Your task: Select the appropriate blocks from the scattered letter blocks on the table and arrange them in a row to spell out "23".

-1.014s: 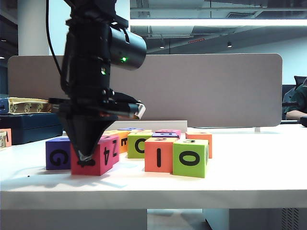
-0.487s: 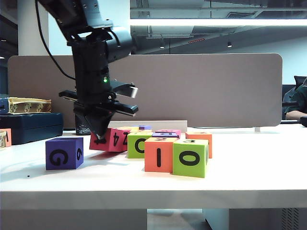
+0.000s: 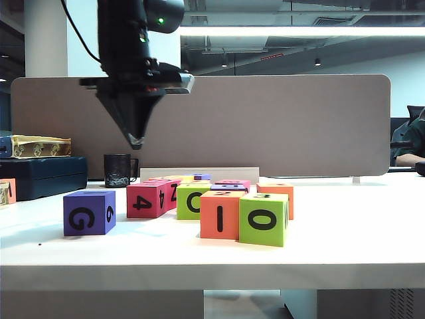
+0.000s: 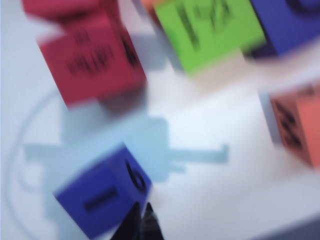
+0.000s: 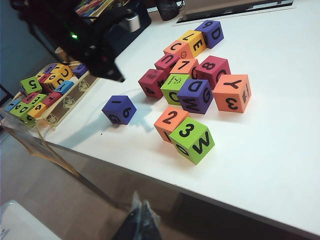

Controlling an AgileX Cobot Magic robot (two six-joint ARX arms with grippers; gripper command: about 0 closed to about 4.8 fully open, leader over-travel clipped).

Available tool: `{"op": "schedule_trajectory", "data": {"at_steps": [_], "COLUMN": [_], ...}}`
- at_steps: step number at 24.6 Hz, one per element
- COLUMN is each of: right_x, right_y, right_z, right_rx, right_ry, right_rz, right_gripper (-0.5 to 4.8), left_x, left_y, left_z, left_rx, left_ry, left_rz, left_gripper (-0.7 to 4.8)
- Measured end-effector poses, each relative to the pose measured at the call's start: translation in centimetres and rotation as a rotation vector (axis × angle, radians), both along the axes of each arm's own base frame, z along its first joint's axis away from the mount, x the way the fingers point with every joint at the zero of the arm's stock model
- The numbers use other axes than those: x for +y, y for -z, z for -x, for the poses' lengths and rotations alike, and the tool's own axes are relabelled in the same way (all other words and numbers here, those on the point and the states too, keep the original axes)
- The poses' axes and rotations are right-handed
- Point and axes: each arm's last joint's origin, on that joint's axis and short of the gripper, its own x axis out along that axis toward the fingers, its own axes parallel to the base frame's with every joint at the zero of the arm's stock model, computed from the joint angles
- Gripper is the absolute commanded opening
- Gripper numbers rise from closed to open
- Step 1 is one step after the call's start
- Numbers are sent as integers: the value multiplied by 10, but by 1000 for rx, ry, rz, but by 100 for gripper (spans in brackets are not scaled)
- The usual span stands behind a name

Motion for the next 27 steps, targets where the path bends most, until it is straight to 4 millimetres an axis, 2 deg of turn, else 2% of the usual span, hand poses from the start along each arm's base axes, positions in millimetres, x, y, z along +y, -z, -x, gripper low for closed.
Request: {"op": "schedule_trajectory", "data": {"at_steps": [2,5,7,10,11,16,17,21,25,27], "right_x": [0,0,0,0,0,0,0,0,0,0], "right_y": [0,0,0,0,0,0,0,0,0,0], "right_z": [0,0,0,0,0,0,0,0,0,0], "right_rx": [-2,-3,-3,-3,-3,-3,-3,-3,-3,-3], "right_ry": [0,0,0,0,0,0,0,0,0,0], "right_rz": [0,0,0,0,0,0,0,0,0,0], "right_gripper": [-1,-1,-1,-1,-1,-1,-1,-1,-1,-1], "left_x": [3,5,4,7,8,22,26,36,25,8], "left_y": [7,33,42,71,74,72,71,70,61,61], "left_z": [4,9,11,18,18,4,-1,-10,-1,3], "left_rx": [71,157,162,193,185,-99,-140,-150,-36,-33], "left_ry": [-2,-2,2,4,1,-95,-121,-159,-64,1], "left_rz": [-20,-62,-65,-87,-107,-466,-485,-428,-224,-127], "left_gripper": [-6,-7,-7,-7,-6,-7,-7,-6,-6,-6]}}
